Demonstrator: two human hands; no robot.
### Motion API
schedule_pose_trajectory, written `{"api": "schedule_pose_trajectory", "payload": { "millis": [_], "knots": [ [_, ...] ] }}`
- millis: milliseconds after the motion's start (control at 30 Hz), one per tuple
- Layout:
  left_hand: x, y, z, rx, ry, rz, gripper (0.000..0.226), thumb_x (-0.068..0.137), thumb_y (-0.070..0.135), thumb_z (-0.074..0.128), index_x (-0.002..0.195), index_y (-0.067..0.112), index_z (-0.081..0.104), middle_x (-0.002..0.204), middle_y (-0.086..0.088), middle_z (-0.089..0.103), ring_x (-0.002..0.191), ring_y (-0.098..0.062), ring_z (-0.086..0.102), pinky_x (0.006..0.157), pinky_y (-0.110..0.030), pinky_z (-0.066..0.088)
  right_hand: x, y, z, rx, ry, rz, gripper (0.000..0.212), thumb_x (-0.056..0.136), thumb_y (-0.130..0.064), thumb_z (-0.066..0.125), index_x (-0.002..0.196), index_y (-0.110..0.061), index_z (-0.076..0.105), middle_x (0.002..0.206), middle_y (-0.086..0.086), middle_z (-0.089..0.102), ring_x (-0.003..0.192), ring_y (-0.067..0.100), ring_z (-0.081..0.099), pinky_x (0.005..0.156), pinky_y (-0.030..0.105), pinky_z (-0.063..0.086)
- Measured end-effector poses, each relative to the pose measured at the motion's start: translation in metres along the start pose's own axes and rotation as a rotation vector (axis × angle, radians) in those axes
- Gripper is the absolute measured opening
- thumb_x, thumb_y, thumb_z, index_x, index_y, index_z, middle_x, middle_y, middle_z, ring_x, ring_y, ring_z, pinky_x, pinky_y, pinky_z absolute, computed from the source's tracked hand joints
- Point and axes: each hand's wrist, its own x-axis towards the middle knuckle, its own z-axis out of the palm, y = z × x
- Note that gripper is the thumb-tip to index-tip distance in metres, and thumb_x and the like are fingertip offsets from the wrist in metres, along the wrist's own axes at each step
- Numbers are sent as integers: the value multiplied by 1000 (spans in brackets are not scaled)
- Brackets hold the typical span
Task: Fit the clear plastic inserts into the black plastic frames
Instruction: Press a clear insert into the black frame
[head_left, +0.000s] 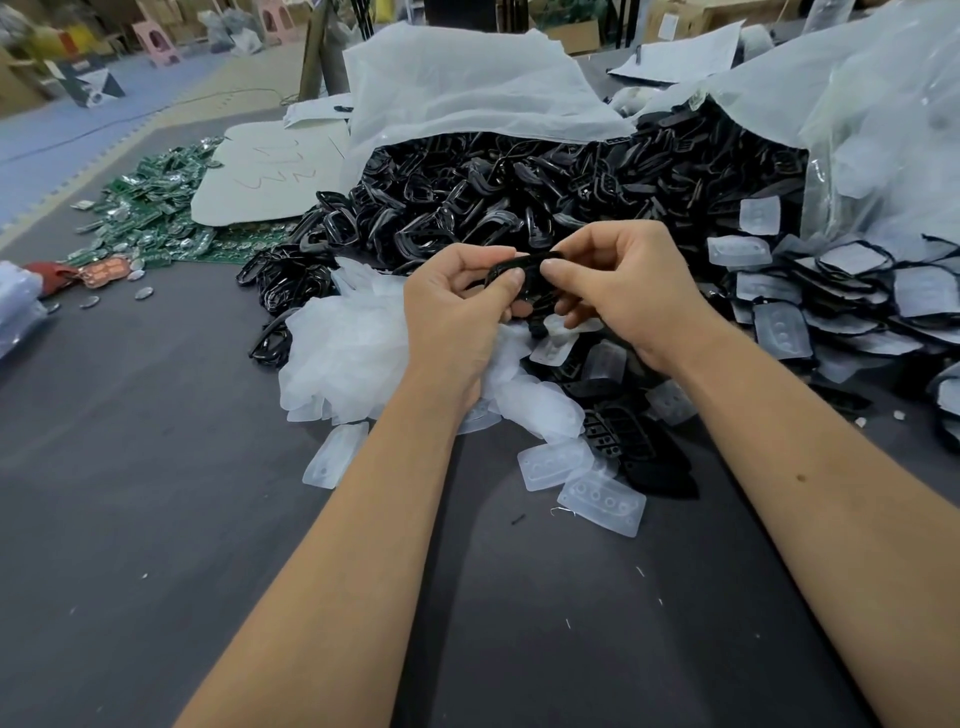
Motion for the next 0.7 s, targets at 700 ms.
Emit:
{"api": "schedule_pose_trajectory", "payload": {
  "millis": [700],
  "knots": [
    [-2,2,1,53,91,22,20,85,-11,69,91,8,72,82,-10,73,59,-22,68,61,-31,56,2,0,-25,-773,-216,-260,13,84,-35,85,89,-24,81,84,-13,69,75,1,61,73,25,48]
  ]
}}
